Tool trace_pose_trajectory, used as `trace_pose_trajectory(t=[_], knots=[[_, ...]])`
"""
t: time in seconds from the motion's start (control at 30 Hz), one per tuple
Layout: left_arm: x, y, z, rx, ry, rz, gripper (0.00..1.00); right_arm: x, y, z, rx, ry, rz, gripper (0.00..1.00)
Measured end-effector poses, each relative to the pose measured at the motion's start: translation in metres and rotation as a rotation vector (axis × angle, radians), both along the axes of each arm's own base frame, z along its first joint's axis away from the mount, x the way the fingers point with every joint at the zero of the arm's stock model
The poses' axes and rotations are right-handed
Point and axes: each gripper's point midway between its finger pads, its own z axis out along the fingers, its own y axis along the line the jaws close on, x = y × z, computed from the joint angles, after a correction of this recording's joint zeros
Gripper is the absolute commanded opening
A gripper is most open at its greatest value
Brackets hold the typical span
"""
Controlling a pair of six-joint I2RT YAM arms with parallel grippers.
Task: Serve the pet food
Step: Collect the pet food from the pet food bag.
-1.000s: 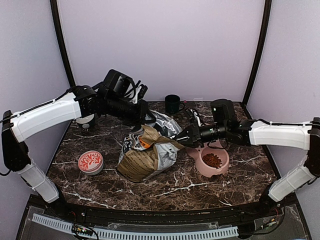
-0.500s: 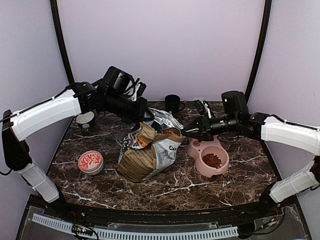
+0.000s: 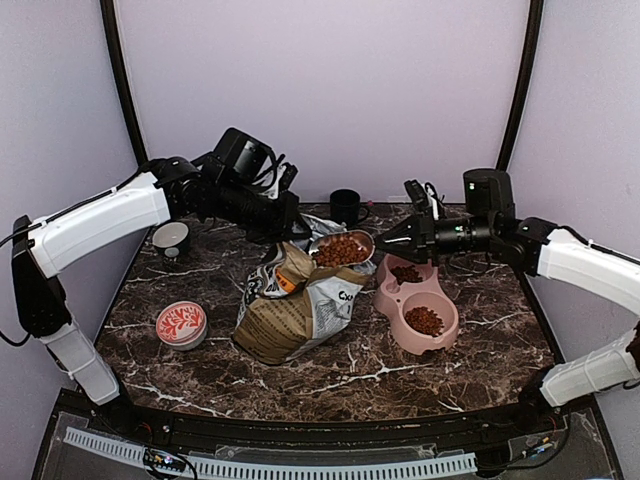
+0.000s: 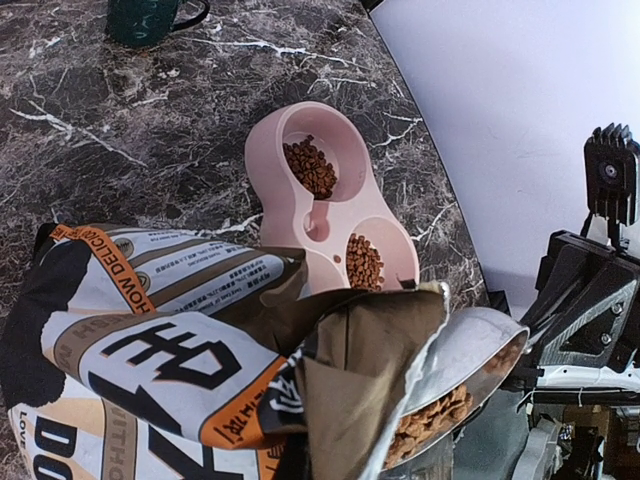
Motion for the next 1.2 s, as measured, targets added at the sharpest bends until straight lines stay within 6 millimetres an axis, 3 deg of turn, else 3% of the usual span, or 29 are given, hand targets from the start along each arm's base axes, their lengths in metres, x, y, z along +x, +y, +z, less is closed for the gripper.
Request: trace_pose_trajectory(t=[0.3, 0.57, 0.87, 1.2], knots=[[0.000, 0.000, 0.000, 0.004, 0.000, -0.003, 0.00, 0.003, -0.004, 0.004, -0.004, -0.004, -0.018, 0.00], [0.000, -0.001, 0.000, 0.007, -0.001, -0.006, 0.00, 0.007, -0.013, 0.030, -0.098, -0.096, -0.041, 0.00], [0.000, -0.001, 0.000, 0.007, -0.002, -0.006, 0.00, 0.000, -0.022, 0.014, -0.174, -0.059, -0.037, 0.00], [0.001, -0.001, 0.000, 0.007, -0.003, -0.006, 0.00, -0.005, -0.020, 0.016, -0.134, -0.048, -0.026, 0.00]])
